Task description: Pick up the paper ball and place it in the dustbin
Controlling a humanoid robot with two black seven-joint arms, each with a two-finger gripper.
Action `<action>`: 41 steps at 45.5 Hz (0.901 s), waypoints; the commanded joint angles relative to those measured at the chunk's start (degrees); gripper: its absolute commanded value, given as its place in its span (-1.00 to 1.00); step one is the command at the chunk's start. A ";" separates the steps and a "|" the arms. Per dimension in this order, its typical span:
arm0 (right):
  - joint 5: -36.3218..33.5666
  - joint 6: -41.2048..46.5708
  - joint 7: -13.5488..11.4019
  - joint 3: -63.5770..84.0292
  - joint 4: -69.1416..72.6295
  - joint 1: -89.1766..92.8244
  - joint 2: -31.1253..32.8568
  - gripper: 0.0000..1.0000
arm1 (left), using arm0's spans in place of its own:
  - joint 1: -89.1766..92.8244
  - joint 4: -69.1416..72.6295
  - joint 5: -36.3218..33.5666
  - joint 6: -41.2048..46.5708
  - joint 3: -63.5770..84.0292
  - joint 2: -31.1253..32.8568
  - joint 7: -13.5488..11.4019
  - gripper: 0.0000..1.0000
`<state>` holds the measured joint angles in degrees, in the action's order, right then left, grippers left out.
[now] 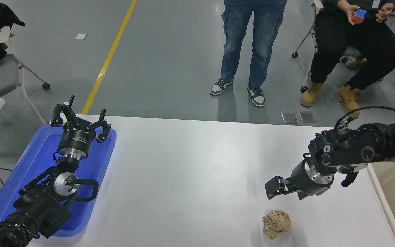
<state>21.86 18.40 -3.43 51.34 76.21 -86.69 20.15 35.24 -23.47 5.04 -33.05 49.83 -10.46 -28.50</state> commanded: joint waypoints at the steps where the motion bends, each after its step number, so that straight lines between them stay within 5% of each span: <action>1: 0.20 -1.43 0.00 -1.24 -0.62 3.81 -0.19 1.00 | 0.00 0.00 -0.03 0.00 0.00 0.00 0.02 1.00; 28: 0.55 -3.37 0.09 -3.88 -5.54 11.37 -1.86 1.00 | 0.00 0.00 0.06 0.00 0.00 0.00 0.02 1.00; 41: 6.61 -7.05 0.53 -5.46 -7.22 15.59 -2.74 0.95 | 0.00 0.00 -0.03 0.00 0.00 0.00 0.02 1.00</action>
<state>24.34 14.33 -3.21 46.73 70.43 -74.33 18.13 35.26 -23.47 5.05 -33.05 49.83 -10.46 -28.48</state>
